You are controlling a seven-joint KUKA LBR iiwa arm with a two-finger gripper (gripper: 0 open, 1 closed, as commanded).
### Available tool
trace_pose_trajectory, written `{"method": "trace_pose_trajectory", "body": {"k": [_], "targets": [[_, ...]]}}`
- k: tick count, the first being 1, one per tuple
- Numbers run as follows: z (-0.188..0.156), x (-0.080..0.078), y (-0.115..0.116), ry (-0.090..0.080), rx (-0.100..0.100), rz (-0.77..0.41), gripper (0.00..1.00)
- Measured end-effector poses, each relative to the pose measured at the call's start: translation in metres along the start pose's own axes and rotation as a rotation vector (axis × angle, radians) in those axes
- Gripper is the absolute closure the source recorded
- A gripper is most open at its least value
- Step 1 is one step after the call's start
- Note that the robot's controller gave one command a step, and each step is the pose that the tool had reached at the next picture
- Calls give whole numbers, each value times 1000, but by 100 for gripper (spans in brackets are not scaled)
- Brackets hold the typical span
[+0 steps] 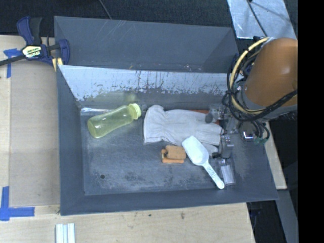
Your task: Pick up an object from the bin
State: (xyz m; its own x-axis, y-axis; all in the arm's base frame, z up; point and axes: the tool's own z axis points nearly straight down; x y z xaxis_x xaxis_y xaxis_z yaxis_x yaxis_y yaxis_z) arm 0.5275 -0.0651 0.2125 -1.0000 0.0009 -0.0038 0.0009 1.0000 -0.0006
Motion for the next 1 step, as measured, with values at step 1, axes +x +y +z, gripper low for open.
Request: {"method": "trace_pose_trajectory", "body": {"k": [1], "targets": [[54,-7,26,-6,1,-25,0]]}}
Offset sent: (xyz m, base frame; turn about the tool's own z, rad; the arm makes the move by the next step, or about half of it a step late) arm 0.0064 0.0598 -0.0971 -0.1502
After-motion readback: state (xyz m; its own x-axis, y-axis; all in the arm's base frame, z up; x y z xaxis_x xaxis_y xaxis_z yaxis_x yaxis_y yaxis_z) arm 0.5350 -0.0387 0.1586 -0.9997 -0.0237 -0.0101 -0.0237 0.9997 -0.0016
